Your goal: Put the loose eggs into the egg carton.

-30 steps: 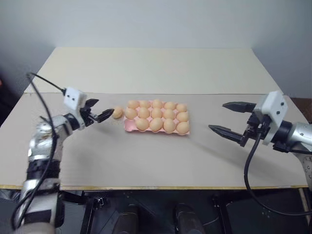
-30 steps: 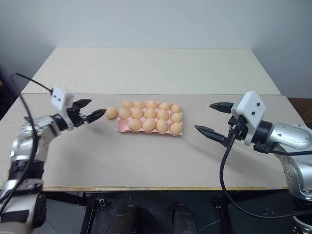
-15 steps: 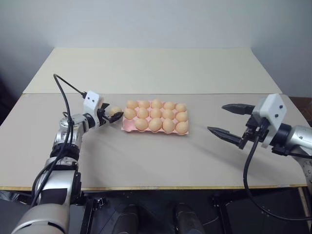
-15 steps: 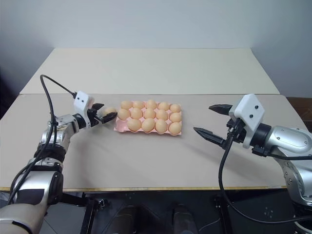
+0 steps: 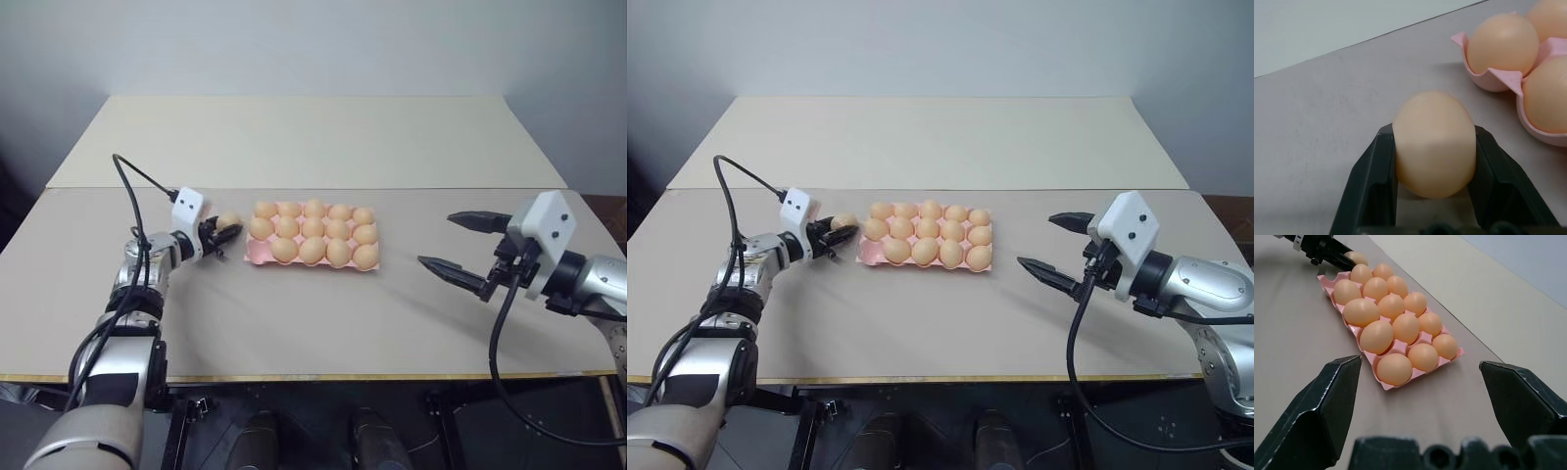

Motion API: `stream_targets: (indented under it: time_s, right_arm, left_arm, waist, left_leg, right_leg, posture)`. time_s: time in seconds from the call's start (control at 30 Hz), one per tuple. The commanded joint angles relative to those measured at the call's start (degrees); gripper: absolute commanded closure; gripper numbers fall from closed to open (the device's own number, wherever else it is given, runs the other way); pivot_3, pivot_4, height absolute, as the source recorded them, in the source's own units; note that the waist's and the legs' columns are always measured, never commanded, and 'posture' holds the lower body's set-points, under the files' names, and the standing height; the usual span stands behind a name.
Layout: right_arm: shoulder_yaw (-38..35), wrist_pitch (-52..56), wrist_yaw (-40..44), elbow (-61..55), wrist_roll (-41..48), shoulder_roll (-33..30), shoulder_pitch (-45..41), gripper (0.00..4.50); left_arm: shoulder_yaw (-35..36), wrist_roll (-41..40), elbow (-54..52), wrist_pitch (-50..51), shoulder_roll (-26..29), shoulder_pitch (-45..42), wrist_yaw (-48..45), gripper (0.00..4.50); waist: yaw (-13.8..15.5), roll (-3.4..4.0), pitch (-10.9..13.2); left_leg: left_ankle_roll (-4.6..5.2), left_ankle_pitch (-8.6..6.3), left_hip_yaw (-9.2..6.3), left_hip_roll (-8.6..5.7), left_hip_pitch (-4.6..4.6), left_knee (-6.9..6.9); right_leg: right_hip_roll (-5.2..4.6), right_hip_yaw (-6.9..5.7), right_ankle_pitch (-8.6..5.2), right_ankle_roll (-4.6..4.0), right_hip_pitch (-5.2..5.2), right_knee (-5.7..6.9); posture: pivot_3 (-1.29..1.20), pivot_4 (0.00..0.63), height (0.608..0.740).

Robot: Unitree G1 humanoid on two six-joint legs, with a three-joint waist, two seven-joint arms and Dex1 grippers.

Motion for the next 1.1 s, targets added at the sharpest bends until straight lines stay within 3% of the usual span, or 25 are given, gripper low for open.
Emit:
stream_targets:
  time_s: [0.03, 0.17, 0.37, 0.63, 0.67, 0.9, 1.1]
  right_arm:
    - [-2.14, -0.61, -0.40, -1.13, 0.38, -0.48, -0.81, 0.00]
    - [-1.82, -0.95, -0.39, -0.72, 0.20, -0.24, -0.92, 0.00]
    - [-0.59, -1.53, -0.48, -0.25, -0.06, 0.47, -1.58, 0.00]
    - [-0.67, -1.33, -0.67, -1.33, -0.42, 0.31, -2.16, 0.00]
    - [-0.83, -1.23, -0.77, -1.52, -0.38, 0.32, -2.05, 0.00]
    - [-1.09, -1.45, -1.76, -1.68, -1.04, 0.61, -1.44, 0.00]
    - [-1.14, -1.92, -2.33, -1.54, -1.26, 1.29, -0.97, 0.00]
  left_arm:
    - [1.58, -1.03, -6.64, -0.31, 3.58, 1.96, -2.21, 2.86]
    - [2.93, -6.22, -20.65, 5.28, 7.28, 6.36, -10.35, 2.86]
    - [1.84, -13.20, -38.25, 13.14, 8.23, 12.96, -18.83, 2.86]
    - [-2.21, -12.15, -42.01, 16.76, 7.04, 14.22, -18.79, 2.86]
    - [-2.66, -11.61, -41.46, 16.54, 6.97, 14.00, -18.49, 2.22]
    - [-3.88, -10.89, -39.32, 15.74, 6.67, 12.68, -19.06, 0.02]
    - [1.65, -12.70, -41.42, 17.34, 12.68, 12.55, -18.10, 0.02]
  waist:
    - [-0.25, 0.00, 0.00]
    - [-0.62, 0.01, 0.00]
    - [-0.24, 0.01, 0.00]
    - [-0.16, 0.01, 0.00]
    - [-0.19, 0.01, 0.00]
    - [-0.08, 0.01, 0.00]
    - [-0.64, 0.01, 0.00]
  left_leg:
    - [0.00, 0.00, 0.00, 0.00, 0.00, 0.00]
    - [0.00, 0.00, -0.02, 0.04, -0.01, 0.00]
    - [-0.01, 0.01, -0.02, 0.03, 0.01, 0.00]
    - [-0.01, 0.01, -0.02, 0.04, 0.04, 0.01]
    - [-0.01, 0.01, -0.02, 0.04, 0.03, 0.01]
    - [-0.01, 0.01, -0.01, 0.03, 0.03, 0.01]
    - [-0.01, 0.01, -0.02, 0.06, 0.02, 0.00]
  right_leg:
    - [0.00, 0.00, 0.00, 0.00, 0.00, 0.00]
    - [0.03, 0.01, 0.00, 0.00, -0.03, 0.01]
    - [0.00, 0.00, 0.00, 0.00, 0.03, 0.00]
    - [0.03, 0.01, 0.00, 0.00, 0.03, -0.01]
    - [0.03, 0.01, 0.00, 0.00, 0.03, -0.01]
    - [0.02, 0.01, 0.00, 0.00, 0.03, 0.00]
    - [0.04, 0.02, 0.00, 0.00, 0.00, 0.01]
  posture:
    - [0.00, 0.150, 0.740]
    - [0.00, 0.150, 0.740]
    - [0.00, 0.150, 0.740]
    - [0.00, 0.150, 0.740]
    - [0.00, 0.150, 0.740]
    - [0.00, 0.150, 0.740]
    - [0.00, 0.150, 0.740]
